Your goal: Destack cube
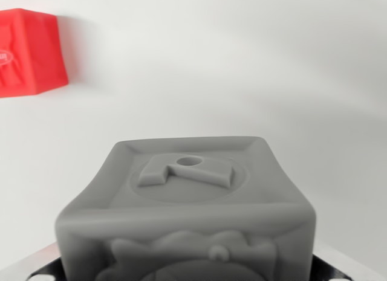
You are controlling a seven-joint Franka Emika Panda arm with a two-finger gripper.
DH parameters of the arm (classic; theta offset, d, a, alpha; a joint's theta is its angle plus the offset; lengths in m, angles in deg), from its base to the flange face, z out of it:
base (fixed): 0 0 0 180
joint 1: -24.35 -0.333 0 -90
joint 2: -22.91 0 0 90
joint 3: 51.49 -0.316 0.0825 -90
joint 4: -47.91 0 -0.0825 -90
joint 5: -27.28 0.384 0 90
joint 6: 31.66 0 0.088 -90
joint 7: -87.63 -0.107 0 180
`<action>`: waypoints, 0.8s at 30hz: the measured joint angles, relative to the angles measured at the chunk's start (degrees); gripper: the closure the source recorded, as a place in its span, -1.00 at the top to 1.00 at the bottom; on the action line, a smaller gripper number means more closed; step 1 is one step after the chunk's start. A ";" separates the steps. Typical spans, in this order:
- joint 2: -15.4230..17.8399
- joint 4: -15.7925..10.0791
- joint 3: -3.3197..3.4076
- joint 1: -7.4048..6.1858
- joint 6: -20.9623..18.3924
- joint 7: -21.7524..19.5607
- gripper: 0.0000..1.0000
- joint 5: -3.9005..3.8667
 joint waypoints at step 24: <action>-2.17 2.83 0.23 3.82 -0.60 2.43 -1.00 0.05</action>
